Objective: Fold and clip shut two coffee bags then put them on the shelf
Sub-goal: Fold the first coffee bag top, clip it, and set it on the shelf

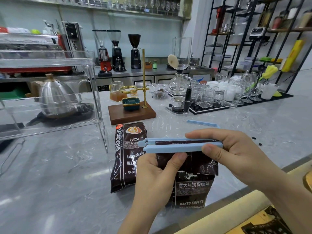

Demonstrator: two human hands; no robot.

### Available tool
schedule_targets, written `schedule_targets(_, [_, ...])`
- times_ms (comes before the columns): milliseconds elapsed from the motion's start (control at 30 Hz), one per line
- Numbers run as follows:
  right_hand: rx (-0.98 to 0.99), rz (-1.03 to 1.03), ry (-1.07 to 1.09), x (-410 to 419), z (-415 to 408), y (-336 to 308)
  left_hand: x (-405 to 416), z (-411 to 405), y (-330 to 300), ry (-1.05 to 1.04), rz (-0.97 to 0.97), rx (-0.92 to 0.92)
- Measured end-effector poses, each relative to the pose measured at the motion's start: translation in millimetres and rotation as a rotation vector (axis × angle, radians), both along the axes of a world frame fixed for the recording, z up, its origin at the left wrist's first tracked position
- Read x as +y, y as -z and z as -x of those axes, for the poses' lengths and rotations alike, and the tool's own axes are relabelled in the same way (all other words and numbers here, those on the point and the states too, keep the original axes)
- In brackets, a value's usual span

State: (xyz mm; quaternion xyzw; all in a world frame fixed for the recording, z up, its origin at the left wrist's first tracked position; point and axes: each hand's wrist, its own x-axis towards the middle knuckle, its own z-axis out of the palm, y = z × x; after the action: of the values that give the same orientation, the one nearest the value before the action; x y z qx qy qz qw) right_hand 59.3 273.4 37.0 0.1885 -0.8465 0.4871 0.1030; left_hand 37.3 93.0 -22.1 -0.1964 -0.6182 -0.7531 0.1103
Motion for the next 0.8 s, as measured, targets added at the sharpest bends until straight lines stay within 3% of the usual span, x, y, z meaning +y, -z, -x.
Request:
schedule_targets(500, [0.010,0.085,-0.007,-2.6,0.0,0.4,-3.6,-2.4,-5.6,0.069,-0.001,-0.051])
schedule_targets(667, [0.015,0.069,0.020,0.7,2.5,3.1,-9.2,1.6,-3.5,0.027,-0.225,-0.182])
schedule_targets(800, [0.014,0.077,0.015,1.7,2.8,6.1,-12.3,1.5,-7.3,0.028,-0.289,-0.189])
